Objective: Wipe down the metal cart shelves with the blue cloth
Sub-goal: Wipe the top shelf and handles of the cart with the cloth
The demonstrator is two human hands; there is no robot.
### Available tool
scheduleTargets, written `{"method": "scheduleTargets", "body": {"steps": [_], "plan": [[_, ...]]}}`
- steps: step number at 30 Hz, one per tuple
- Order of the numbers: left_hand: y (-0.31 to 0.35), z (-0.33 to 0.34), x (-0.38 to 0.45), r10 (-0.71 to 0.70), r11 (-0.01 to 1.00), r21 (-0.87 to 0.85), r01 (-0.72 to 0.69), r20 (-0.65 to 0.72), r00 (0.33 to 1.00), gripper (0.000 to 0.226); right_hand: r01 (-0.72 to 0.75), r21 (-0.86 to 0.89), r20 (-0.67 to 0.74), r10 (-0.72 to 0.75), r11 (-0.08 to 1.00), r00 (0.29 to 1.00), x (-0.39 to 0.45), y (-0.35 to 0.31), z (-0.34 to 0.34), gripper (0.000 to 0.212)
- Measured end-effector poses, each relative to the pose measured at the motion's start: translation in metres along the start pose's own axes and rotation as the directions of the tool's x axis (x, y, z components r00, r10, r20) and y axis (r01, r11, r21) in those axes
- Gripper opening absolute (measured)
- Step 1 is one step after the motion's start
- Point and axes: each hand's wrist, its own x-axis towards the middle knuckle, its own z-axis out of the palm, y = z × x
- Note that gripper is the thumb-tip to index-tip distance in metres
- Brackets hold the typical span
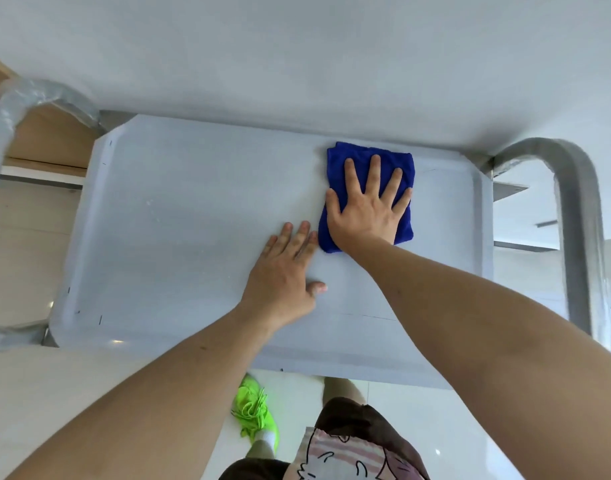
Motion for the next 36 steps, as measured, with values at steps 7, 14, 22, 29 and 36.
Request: {"method": "scheduleTargets", "body": {"steps": [7,14,22,29,36], "plan": [[-0.011,0.002,0.006,-0.032,0.999,-0.038,0.033,0.025,0.999,0.085,0.033,-0.008,0.021,-0.033,0.999,0.999,0.025,-0.013,0.005,0.071],[-0.018,0.0,0.006,-0.068,0.995,-0.077,0.07,0.031,0.997,0.086,0.103,0.006,0.032,-0.103,0.995,0.994,-0.006,-0.003,0.015,0.068],[-0.015,-0.007,0.019,-0.082,0.981,-0.168,0.1,0.111,0.99,0.089,0.037,0.023,0.071,-0.039,0.999,0.997,-0.078,0.018,0.028,0.064],[-0.011,-0.025,0.028,-0.087,0.984,-0.136,0.119,0.219,0.972,0.09,-0.012,0.037,0.088,0.009,0.999,0.996,-0.144,0.021,0.031,0.064],[-0.01,-0.026,0.023,-0.052,0.996,-0.057,0.069,0.263,0.963,0.079,-0.081,0.048,0.11,0.075,0.996,0.991,-0.203,-0.001,0.039,0.065]]}}
